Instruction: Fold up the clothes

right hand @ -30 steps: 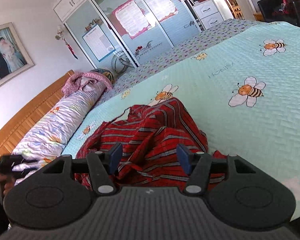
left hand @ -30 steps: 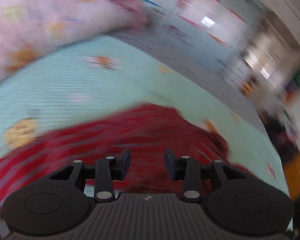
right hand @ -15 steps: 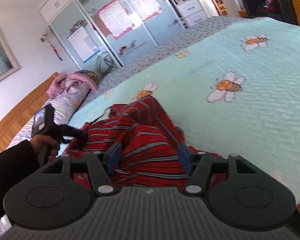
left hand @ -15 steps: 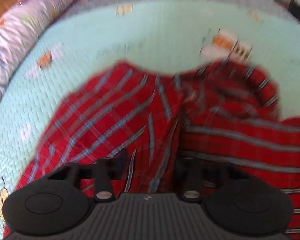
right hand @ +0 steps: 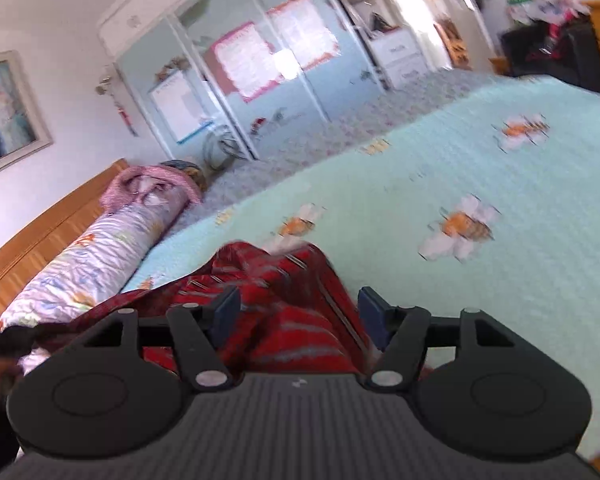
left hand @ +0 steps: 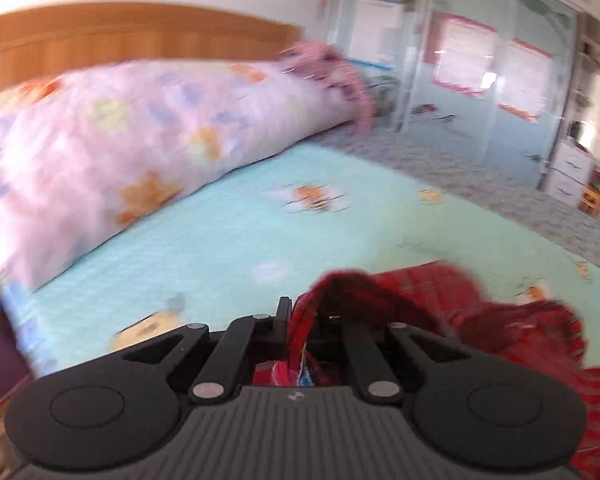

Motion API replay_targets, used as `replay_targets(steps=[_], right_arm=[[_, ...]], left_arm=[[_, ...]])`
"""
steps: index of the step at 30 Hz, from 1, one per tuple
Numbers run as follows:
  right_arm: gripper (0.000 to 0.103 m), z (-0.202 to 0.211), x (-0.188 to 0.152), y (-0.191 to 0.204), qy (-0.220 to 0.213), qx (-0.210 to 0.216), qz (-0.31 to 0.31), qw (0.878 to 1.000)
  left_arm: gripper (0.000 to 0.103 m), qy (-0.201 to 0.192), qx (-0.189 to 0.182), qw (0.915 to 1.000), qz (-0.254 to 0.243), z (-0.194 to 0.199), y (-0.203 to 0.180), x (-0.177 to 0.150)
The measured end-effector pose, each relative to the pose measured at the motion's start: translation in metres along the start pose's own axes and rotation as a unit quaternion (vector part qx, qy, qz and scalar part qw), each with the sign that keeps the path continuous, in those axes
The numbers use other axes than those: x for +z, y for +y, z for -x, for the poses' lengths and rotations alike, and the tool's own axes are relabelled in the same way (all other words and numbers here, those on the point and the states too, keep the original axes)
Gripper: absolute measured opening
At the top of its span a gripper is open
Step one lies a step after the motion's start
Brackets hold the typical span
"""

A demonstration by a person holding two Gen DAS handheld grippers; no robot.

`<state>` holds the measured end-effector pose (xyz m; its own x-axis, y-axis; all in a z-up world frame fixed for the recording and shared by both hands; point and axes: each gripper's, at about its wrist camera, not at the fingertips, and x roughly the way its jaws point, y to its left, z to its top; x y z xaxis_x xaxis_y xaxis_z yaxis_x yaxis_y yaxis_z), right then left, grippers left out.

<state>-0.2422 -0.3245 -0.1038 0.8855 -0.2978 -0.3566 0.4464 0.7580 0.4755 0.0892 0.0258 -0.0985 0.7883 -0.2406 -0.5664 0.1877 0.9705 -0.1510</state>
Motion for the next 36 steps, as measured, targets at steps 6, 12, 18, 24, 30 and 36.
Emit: replay_targets(steps=[6,12,18,24,30,36], right_arm=[[0.073,-0.09,0.051,0.061,0.046,0.052,0.086,0.994],[0.074,-0.237,0.06,0.113,0.189,0.062,0.148,0.969],[0.073,-0.365,0.029,0.115,0.314,0.018,0.061,0.947],[0.014,-0.358,0.006,0.119,0.267,-0.036,0.031,0.963],[0.003,-0.23,0.085,0.126,0.08,-0.028,0.1,0.991],[0.003,-0.063,0.207,0.159,-0.138,-0.016,0.184,0.973]], left_arm=[[0.005,0.038,-0.007,0.9987,0.032,0.014,0.05,-0.042],[0.005,0.045,-0.029,0.9973,0.05,-0.002,0.035,-0.05],[0.007,0.062,-0.025,0.9956,0.065,-0.009,0.05,-0.052],[0.007,0.063,-0.028,0.9956,0.063,-0.01,0.044,-0.05],[0.007,0.024,-0.073,0.9965,0.035,0.009,0.004,-0.028],[0.007,-0.063,-0.145,0.987,0.028,0.038,-0.054,0.051]])
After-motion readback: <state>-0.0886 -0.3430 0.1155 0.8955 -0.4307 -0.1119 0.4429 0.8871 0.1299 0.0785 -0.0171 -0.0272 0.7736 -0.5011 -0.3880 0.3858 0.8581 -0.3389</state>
